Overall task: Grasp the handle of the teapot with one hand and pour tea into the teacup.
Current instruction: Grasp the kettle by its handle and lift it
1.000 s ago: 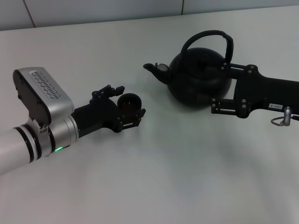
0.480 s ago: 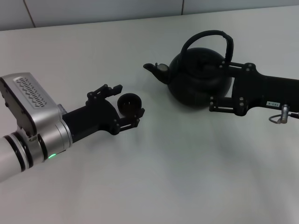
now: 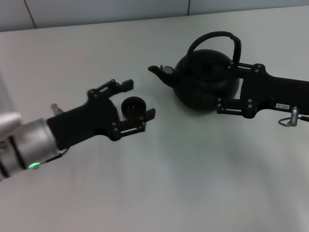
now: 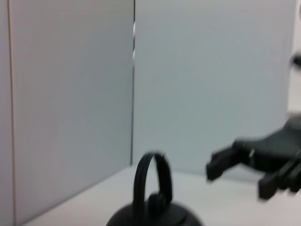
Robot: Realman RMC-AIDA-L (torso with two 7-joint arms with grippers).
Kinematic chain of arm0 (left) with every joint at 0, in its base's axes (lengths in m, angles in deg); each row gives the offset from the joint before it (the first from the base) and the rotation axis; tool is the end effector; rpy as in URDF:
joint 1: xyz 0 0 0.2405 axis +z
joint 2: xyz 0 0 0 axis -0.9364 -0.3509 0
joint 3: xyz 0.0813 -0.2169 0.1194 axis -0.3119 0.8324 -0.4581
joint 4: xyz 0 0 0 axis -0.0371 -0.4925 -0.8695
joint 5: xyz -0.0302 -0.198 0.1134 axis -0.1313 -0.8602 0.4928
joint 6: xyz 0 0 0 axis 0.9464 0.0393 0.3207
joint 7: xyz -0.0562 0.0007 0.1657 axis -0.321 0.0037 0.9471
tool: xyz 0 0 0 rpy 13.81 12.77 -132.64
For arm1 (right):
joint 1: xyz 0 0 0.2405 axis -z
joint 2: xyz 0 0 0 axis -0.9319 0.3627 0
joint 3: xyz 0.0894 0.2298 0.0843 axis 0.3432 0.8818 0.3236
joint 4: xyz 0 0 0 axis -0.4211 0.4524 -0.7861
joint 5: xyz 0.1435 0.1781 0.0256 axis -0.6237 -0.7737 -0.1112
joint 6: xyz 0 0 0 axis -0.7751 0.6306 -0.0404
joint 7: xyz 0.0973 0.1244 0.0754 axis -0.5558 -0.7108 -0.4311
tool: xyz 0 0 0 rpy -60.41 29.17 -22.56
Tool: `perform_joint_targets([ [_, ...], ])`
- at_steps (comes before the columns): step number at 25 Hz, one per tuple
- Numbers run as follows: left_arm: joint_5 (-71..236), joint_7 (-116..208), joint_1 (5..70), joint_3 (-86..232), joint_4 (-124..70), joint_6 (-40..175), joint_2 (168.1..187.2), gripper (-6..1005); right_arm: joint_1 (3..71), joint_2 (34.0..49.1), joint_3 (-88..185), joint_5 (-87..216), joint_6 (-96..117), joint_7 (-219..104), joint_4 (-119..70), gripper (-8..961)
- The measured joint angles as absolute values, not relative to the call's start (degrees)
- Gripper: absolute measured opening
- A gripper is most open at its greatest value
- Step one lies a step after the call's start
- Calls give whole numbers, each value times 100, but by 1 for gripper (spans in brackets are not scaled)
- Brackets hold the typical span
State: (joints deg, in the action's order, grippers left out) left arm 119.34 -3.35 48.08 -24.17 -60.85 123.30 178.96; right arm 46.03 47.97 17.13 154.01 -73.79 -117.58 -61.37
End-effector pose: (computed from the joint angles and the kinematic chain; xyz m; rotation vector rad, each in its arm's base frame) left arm -0.2241 0.3355 -0.1127 -2.6051 -0.2653 -0.8514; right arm 0.2812 0.3357 -0.0002 -2.5690 0.3039 0.8084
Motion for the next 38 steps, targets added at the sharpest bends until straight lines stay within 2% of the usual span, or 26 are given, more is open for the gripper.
perform_joint_targets([
  [1,11934,-335,4808,-2417,-6085,12330,17896,864,4603,4797,1713,15401,-7379,-11758,-6137,731],
  [3,12160,-541,4953,-1945,-6136,13299,17713,864,4624,4797,1717,15401,-7376,-11758,-6138,731],
  [7,12458,-654,5021,-1699,-6202,13620,17658,864,4648,4797,1729,15401,-7371,-11758,-6141,731],
  [8,13465,-1212,5097,-1065,-6435,14081,17550,864,4650,4797,1732,15401,-7372,-11758,-6141,731],
  [10,14122,-1682,5085,-638,-6560,14259,17505,864,4656,4795,1738,15401,-7340,-11758,-6141,731],
  [17,15413,-2360,5048,246,-6848,14557,17524,864,4672,4806,1744,15401,-7234,-11805,-6020,730],
  [38,15535,-2277,4954,341,-6907,14419,17623,863,4994,4817,2042,14340,-5756,-11829,-5631,731],
])
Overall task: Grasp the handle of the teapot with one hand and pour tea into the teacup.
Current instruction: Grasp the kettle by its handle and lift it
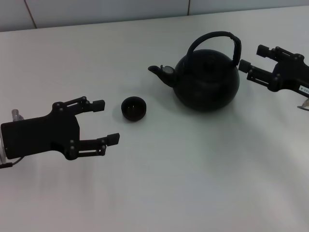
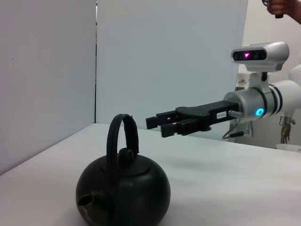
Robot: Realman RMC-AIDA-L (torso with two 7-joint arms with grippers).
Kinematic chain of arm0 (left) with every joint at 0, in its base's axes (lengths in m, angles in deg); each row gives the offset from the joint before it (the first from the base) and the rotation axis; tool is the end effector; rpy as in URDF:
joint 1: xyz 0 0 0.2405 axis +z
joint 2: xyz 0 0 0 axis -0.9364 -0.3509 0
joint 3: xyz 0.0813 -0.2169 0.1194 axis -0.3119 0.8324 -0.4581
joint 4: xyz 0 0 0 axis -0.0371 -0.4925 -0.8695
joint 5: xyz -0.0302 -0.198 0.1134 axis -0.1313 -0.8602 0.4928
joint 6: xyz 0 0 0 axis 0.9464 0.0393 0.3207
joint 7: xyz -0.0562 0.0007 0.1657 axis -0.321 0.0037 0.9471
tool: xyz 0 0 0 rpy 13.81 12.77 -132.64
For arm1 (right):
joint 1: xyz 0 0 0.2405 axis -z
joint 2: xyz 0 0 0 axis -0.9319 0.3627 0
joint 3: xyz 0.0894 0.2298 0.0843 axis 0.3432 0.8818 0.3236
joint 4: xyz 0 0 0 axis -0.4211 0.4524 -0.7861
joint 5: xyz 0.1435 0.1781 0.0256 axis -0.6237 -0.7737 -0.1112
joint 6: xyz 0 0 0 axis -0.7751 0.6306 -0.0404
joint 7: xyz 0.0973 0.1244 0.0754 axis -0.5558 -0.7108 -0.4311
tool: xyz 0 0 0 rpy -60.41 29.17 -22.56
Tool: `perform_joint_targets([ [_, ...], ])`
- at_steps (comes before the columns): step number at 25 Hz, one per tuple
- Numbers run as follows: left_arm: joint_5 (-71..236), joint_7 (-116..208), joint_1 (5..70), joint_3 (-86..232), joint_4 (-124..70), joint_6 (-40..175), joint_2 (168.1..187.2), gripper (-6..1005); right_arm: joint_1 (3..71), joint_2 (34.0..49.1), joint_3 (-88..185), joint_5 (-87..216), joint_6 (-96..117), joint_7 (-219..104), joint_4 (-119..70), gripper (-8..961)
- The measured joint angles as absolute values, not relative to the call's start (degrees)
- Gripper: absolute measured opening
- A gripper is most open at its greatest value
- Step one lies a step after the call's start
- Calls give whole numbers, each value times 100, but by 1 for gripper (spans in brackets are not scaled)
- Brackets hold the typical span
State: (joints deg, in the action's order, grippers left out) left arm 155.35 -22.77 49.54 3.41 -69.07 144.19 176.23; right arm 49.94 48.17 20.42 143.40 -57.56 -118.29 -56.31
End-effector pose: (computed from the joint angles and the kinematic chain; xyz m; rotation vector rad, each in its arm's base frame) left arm -0.2504 0.3251 -0.0400 -2.8248 -0.2733 -0.7566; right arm 0.3397 0.3522 0.0194 -2.1621 0.6198 0.7572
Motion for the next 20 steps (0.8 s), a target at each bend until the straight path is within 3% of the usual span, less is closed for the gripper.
perform_joint_targets([
  [20,15534,-2277,4921,341,-6950,14363,17667,863,4266,4825,2041,14130,-4383,-11403,-4841,724],
])
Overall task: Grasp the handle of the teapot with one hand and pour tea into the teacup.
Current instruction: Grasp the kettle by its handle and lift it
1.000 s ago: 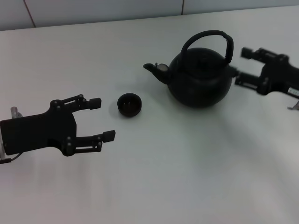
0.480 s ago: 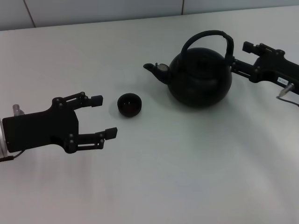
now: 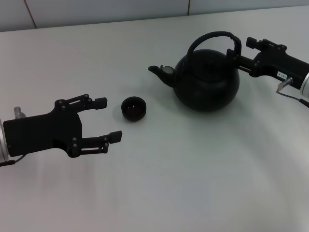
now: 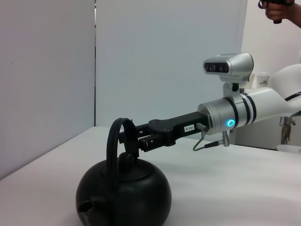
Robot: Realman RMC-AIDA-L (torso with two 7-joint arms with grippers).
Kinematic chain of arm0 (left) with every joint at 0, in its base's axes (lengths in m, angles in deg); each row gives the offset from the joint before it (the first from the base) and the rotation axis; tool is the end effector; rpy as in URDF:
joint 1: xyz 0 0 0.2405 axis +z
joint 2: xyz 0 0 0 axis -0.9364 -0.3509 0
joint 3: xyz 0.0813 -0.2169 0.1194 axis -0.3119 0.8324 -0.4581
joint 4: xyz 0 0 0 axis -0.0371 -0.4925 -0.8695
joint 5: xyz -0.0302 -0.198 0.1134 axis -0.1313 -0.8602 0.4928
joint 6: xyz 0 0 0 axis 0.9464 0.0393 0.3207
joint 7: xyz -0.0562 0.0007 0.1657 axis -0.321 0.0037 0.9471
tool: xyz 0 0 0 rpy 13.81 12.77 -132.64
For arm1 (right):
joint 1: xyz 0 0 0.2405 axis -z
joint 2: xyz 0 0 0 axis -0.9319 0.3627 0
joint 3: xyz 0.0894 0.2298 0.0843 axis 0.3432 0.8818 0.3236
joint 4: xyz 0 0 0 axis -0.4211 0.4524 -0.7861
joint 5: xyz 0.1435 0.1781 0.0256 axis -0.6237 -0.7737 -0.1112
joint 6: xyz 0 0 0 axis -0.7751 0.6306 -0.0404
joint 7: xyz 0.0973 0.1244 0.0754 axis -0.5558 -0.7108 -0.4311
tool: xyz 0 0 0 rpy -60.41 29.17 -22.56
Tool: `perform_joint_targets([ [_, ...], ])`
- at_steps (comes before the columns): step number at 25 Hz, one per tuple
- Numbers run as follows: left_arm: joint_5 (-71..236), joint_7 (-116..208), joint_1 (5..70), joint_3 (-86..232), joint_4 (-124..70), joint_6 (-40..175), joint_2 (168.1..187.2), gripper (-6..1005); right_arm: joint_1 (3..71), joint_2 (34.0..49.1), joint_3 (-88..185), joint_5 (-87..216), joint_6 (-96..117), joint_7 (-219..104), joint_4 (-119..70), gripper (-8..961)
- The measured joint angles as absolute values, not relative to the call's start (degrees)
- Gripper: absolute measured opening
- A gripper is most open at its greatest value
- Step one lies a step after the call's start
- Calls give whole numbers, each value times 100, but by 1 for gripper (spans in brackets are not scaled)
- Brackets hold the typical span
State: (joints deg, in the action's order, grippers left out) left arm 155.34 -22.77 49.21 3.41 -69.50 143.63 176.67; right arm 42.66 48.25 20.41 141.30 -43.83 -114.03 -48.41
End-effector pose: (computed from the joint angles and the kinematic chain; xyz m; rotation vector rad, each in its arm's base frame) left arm -0.2458 0.3281 -0.0419 -2.8193 -0.2601 -0.7604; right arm 0.3390 0.3968 -0.0048 -2.0853 0.6773 0.6477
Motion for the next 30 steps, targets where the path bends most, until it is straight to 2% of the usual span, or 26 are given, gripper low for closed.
perform_joint_targets([
  [21,15534,-2293,4881,341,-6951,14105,17685,863,4149,4830,1947,13887,-4260,-10678,-4596,716],
  [24,15534,-2298,4880,341,-6950,14105,17686,863,4121,4832,1947,13885,-4261,-10645,-4552,513],
  [30,15534,-2320,4883,341,-6950,14105,17689,863,4115,4829,1973,13885,-4262,-10641,-4546,250],
])
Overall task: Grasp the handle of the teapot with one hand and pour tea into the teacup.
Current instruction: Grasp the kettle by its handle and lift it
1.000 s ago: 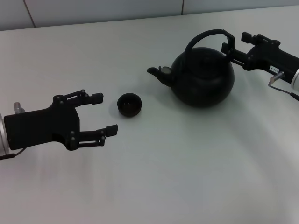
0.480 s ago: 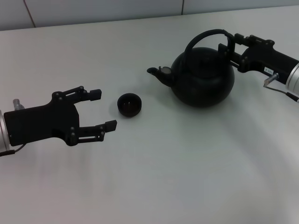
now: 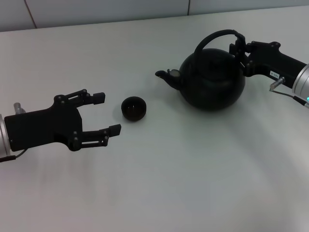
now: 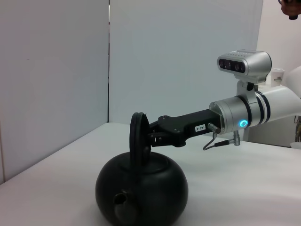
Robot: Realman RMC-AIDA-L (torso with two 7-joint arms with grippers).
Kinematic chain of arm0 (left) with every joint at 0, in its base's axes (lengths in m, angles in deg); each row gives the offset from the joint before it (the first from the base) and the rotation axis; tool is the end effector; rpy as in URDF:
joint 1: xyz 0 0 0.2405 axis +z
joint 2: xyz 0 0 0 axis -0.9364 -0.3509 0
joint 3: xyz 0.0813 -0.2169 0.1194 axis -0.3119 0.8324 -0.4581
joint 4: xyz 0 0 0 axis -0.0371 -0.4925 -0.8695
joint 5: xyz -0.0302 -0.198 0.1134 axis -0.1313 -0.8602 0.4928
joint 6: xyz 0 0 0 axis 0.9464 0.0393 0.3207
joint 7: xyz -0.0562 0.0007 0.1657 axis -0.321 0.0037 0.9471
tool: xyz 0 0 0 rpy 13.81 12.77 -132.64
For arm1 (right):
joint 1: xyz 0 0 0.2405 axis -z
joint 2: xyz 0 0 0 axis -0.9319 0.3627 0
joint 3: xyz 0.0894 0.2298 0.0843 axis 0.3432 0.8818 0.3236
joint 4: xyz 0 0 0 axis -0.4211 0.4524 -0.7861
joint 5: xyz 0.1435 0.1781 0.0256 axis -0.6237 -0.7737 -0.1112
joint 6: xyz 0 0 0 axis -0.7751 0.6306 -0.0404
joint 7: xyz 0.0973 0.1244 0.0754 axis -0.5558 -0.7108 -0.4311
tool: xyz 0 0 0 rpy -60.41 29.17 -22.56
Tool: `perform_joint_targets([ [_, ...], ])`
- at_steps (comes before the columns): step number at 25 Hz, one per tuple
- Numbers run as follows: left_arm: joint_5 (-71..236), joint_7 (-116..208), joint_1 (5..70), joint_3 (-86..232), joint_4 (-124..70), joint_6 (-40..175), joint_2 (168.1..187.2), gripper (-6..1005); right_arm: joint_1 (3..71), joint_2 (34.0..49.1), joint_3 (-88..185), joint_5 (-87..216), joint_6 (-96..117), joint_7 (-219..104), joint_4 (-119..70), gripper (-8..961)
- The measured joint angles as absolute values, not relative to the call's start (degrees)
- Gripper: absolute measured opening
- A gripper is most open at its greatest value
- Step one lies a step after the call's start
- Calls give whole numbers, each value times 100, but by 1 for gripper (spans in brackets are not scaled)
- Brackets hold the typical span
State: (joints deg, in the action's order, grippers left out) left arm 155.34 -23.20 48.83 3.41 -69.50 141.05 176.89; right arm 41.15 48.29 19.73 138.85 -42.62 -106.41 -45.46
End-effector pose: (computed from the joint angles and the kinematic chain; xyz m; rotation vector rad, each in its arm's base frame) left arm -0.2467 0.3360 -0.0433 -2.7898 -0.2781 -0.7325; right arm 0.3331 0.4020 -0.0148 -2.0987 0.5786 0.6103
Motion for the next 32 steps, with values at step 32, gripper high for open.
perform_joint_targets([
  [32,15534,-2275,4943,341,-6950,14117,17681,863,3926,4826,1956,13887,-4324,-10632,-4544,102],
])
